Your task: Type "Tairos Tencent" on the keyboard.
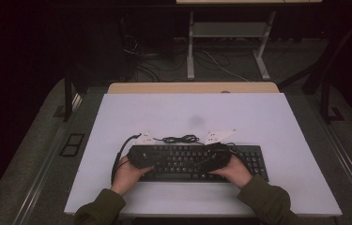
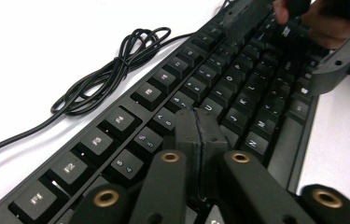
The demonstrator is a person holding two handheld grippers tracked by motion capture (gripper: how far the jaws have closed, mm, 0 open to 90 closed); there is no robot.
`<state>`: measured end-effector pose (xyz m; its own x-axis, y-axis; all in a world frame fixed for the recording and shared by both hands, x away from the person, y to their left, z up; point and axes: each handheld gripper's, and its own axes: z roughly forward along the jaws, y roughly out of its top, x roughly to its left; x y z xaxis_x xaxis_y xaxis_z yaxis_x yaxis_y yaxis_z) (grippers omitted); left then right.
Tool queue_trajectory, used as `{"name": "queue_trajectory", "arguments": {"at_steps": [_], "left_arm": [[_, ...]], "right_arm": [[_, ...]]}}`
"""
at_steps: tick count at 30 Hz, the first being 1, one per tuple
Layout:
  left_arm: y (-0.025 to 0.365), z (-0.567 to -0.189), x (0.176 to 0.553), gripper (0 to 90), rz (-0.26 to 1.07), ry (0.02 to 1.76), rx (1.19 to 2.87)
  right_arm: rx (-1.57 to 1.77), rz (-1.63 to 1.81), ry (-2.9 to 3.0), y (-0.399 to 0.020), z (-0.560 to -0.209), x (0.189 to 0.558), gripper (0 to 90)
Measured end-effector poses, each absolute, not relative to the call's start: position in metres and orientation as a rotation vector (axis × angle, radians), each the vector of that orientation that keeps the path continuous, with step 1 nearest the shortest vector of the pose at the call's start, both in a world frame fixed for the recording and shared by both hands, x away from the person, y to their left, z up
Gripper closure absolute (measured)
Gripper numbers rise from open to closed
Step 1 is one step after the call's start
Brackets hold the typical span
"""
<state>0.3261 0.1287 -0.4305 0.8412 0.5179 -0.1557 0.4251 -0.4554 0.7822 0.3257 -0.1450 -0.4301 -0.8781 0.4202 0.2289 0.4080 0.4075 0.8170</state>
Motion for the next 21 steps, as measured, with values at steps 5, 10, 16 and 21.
{"name": "queue_trajectory", "arguments": {"at_steps": [5,10,16,21], "left_arm": [[0.1270,-0.4334,0.3295,89.1,0.130,0.696,2.124],[0.1235,-0.4364,0.3313,89.1,0.129,0.685,2.145],[0.1193,-0.4381,0.3307,89.2,0.124,0.669,2.170],[0.1193,-0.4350,0.3304,89.1,0.123,0.672,2.164]], "right_arm": [[0.769,1.520,2.629,-0.1453,-0.4328,0.3266,24.4],[0.772,1.526,2.626,-0.1452,-0.4335,0.3263,22.9],[0.775,1.538,2.616,-0.1472,-0.4330,0.3258,22.7],[0.789,1.556,2.603,-0.1509,-0.4320,0.3260,22.0]]}}
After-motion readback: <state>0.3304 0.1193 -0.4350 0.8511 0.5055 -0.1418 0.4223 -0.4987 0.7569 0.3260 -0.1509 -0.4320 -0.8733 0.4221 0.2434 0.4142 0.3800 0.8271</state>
